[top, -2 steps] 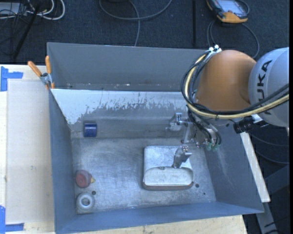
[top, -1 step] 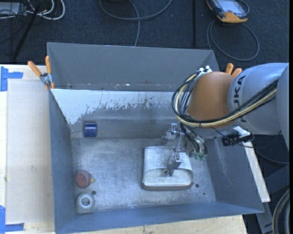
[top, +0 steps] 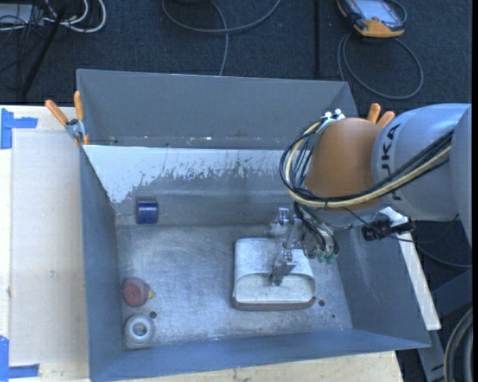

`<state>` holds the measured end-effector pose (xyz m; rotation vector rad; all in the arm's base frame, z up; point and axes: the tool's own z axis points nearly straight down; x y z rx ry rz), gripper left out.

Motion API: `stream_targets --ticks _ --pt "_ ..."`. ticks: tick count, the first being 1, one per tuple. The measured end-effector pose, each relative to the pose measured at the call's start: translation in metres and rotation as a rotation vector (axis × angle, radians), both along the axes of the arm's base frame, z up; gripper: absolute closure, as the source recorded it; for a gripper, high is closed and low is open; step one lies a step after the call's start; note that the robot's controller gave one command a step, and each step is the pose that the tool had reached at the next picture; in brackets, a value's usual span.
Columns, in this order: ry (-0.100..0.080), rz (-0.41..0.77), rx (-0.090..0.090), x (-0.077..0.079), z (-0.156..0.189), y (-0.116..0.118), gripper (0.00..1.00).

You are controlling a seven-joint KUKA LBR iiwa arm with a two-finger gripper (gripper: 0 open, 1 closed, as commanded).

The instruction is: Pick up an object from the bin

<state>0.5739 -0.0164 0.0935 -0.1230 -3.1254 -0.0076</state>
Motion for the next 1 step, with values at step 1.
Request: stream_targets --ticks 1 --pt "-0.021 -0.038 -0.005 0.0024 0.1352 0.0007 1.0"
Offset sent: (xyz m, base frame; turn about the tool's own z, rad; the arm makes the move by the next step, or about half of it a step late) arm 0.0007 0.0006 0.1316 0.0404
